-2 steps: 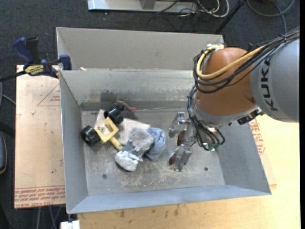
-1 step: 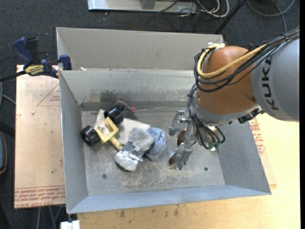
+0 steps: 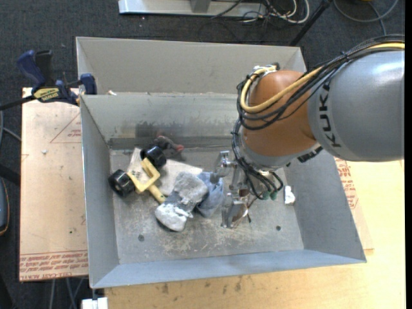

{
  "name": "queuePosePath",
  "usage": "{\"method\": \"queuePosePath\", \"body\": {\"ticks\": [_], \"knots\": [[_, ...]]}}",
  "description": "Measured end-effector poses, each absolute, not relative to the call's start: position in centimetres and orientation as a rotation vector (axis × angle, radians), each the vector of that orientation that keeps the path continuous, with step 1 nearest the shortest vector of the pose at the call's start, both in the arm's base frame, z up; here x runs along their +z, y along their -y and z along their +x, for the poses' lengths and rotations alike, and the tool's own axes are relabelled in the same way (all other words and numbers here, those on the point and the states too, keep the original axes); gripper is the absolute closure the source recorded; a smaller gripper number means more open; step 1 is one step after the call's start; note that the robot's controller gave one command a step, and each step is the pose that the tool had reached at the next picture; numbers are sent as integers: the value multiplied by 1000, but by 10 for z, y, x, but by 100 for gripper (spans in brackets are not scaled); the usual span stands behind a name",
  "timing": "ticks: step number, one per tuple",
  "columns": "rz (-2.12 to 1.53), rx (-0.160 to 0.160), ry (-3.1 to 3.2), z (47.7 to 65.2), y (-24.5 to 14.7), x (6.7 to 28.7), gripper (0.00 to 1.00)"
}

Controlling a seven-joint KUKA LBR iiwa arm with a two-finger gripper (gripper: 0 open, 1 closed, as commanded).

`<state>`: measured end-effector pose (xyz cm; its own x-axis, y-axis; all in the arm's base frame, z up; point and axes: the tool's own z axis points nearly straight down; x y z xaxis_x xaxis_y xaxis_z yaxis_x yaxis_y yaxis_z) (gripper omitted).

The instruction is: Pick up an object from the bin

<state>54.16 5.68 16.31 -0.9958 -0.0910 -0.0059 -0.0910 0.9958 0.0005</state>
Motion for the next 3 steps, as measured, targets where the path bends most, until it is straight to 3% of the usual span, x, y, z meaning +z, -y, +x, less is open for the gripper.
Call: {"method": "queuePosePath", "body": {"ticks": [1,2,3], "knots": [[-206,2,-3127,603,-78,160,0],[-428,1,-3110,602,-87,134,0],[-384,5,-3109,604,-81,73,0]]}}
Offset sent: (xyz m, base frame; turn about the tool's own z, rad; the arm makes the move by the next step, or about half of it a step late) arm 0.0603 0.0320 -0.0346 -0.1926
